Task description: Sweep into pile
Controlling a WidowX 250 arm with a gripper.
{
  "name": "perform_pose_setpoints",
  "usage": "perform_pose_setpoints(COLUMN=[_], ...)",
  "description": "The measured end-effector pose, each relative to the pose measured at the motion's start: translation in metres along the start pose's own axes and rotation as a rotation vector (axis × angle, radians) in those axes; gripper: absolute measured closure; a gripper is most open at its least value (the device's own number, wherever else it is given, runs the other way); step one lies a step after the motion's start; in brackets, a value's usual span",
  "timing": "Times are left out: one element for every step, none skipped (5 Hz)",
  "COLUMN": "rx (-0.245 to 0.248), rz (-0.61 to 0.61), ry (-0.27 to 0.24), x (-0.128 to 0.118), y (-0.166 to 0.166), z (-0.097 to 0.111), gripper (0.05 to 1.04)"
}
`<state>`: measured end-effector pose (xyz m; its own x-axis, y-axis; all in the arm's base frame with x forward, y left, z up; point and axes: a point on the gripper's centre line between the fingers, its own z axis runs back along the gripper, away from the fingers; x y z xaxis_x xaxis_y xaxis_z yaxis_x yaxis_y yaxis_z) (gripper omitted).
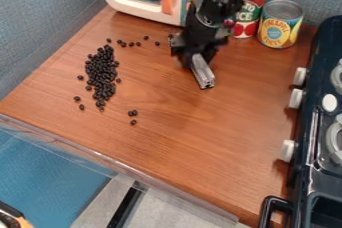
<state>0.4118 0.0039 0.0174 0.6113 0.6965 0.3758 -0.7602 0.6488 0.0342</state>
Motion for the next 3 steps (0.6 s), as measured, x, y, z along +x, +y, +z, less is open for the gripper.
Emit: perform_pose_setpoints(rx=[0.006,-0.019,-0.009], rz=[0.016,0.023,0.009], ry=[0.017,0.043,0.042], x=[0.0009,0.0004,0.0007], y=[0.0016,-0.0004,0.0018], z=[0.0006,0.0000,-0.0005], gripper=[0.224,0.528,0.692])
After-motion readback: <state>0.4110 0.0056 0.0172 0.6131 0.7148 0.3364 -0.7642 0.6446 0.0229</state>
